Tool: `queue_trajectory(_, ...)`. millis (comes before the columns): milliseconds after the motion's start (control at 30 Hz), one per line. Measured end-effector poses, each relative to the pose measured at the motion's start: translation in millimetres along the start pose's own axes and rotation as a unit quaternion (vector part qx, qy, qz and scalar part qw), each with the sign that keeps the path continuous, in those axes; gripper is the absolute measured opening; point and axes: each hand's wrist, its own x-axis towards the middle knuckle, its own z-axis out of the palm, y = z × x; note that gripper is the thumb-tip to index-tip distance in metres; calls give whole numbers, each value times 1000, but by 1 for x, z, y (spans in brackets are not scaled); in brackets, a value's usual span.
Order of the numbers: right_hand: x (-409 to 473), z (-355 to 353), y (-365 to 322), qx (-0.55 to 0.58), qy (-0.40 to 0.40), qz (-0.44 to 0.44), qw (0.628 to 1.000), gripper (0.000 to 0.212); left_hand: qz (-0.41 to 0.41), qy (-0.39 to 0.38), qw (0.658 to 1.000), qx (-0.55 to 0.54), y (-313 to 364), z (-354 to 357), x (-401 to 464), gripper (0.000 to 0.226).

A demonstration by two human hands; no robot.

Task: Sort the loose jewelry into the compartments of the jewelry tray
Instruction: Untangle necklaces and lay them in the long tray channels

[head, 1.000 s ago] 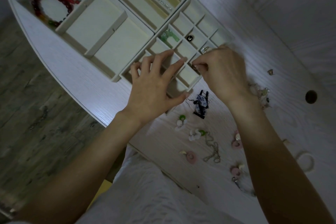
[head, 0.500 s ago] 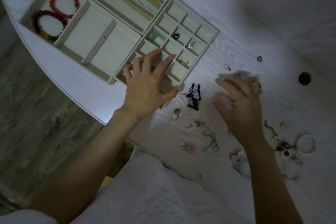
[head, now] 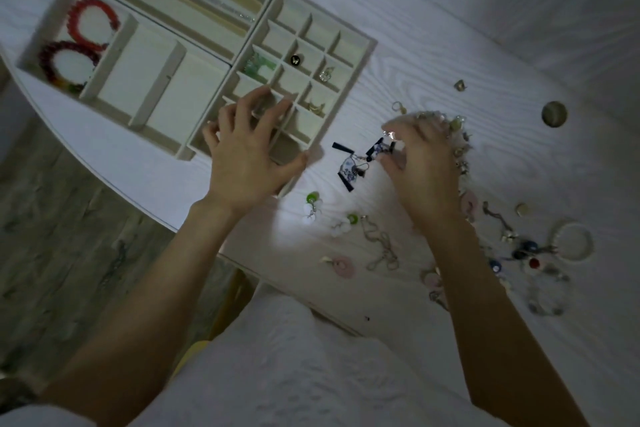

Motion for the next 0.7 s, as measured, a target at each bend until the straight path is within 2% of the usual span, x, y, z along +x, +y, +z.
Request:
queue_trajectory(67, 5, 2, 1, -35, -25, -22, 999, 30, -5, -4, 1000, 1, 2, -1, -1, 78)
queue_trajectory(133, 8, 2, 3, -42, -13, -39, 998, 20, -7, -12, 1000, 11, 3, -2, -1, 79)
queue_trajectory(200, 7, -1, 2, -32, -15, -44, 998, 14, -11, -26, 999, 17, 5, -3, -3, 80)
queue_trajectory(300, 3, -10, -1, -2, -7, -43, 999, 16, -31, -49, 998, 15, 11, -3, -6, 78)
queue_trajectory(400, -2, -24, -10, 35, 17, -64, 997, 23, -14, 5, 1000, -12, 25, -10, -12, 67)
queue_trajectory(467, -5, -37, -21, 87, 23, -54, 994, 28, 46, 53, 991, -111, 37, -17, -14, 61)
queue_trajectory(500, -5, -43, -27, 120, 28, -39, 992, 30, 68, 41, 978, -191, 45, -21, -15, 61)
queue_trajectory(600, -8, -64, -49, 221, 16, 5, 975, 30, 56, -114, 901, -415, 63, -32, -15, 73)
queue_trajectory(667, -7, -72, -64, 286, -8, 23, 958, 25, 53, -188, 847, -495, 64, -36, -12, 72)
queue_trajectory(700, -6, -75, -69, 312, -18, 29, 950, 22, 65, -194, 840, -502, 65, -36, -9, 67)
